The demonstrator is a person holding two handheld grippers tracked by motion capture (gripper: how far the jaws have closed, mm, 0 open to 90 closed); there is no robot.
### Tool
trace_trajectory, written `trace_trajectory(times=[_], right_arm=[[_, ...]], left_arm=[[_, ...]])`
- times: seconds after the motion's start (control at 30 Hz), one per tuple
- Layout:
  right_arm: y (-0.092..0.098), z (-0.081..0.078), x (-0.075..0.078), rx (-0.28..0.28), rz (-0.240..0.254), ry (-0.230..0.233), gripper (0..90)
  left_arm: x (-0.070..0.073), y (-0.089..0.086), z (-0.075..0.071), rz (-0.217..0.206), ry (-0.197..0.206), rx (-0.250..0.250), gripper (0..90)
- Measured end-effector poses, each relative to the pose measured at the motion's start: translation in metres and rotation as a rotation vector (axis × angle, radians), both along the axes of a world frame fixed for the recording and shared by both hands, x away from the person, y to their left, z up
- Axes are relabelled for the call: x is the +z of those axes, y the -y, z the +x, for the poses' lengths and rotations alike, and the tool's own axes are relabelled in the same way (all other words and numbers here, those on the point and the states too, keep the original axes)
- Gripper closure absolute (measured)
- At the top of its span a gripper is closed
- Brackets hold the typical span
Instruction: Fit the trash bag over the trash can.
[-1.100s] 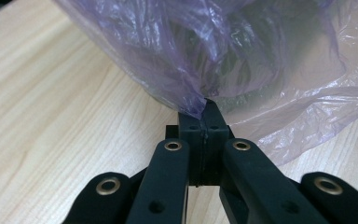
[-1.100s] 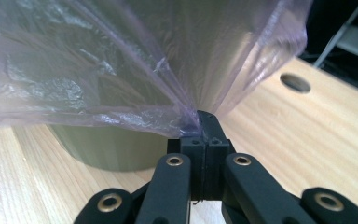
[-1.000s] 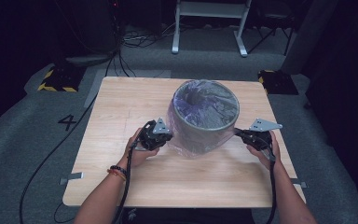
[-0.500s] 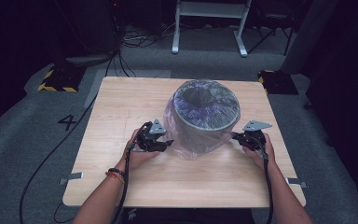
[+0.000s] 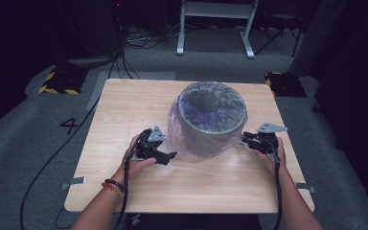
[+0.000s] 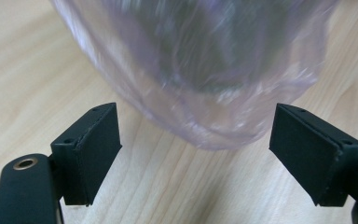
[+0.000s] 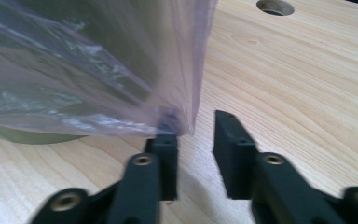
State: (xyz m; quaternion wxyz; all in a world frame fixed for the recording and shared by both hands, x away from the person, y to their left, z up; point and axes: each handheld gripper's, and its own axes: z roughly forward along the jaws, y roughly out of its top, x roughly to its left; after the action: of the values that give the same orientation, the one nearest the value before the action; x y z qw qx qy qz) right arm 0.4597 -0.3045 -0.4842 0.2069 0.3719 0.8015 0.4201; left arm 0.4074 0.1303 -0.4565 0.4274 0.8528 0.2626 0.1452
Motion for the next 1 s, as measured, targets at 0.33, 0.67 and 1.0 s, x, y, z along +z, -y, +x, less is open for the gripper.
trace_trajectory(times=[0.33, 0.67, 1.0], right_arm=[[0.013, -0.012, 0.025, 0.008, 0.071, 0.039, 41.8], [0.018, -0.02, 0.039, 0.071, 0.057, 0.053, 36.5], [0.019, -0.025, 0.031, 0.127, 0.063, 0.034, 37.1]], left_arm=[[0.019, 0.002, -0.014, 0.025, 0.096, 0.041, 15.7], [0.013, -0.011, -0.018, 0.05, 0.083, 0.055, 15.7], [-0.005, -0.035, -0.028, 0.116, 0.059, 0.134, 15.7]])
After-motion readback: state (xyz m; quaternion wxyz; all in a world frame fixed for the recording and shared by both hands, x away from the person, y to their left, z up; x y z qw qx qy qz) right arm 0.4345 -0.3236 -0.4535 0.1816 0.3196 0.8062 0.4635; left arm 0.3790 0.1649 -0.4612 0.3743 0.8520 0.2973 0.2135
